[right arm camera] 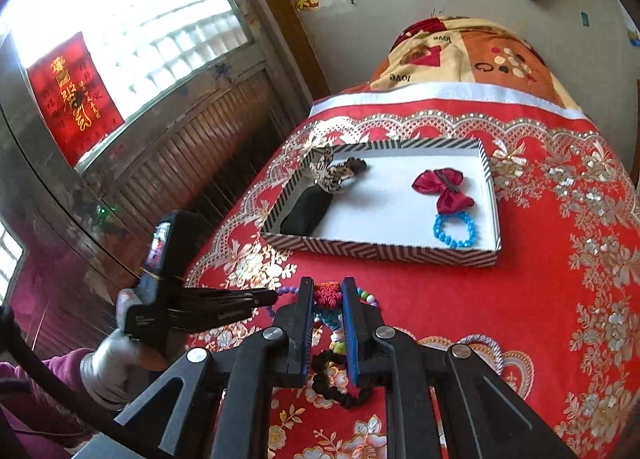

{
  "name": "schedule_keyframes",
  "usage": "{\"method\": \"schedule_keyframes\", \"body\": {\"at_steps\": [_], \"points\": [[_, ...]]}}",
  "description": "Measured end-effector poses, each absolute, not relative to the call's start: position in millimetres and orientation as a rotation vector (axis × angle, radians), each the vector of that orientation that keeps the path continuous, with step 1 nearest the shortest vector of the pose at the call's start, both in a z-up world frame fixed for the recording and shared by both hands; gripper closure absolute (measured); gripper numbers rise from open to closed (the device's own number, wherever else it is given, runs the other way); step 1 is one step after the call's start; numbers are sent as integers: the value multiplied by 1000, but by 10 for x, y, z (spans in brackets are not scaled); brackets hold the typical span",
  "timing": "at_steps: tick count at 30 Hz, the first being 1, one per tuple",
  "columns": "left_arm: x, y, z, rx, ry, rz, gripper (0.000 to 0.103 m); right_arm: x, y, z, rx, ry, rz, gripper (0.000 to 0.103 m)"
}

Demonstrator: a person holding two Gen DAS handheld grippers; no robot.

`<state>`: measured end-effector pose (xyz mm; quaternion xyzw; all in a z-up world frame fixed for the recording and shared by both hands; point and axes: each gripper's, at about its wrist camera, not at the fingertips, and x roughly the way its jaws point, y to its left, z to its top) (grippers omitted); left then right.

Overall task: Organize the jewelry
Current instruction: 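Carry both bracelets into the striped box and open both tools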

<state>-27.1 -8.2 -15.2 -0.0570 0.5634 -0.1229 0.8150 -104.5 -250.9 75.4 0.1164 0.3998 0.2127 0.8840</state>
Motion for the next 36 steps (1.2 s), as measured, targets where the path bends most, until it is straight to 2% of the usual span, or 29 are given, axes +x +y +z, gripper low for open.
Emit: {"method": "schedule_keyframes", "body": {"at_steps": [17,36], "points": [[124,-282,713,-90,1043,-288,95,-676,-2712,995,181,804,424,90],[1121,-756,703,-39,1037,-256,95,445,-2883,903,132,861,421,90]]}}
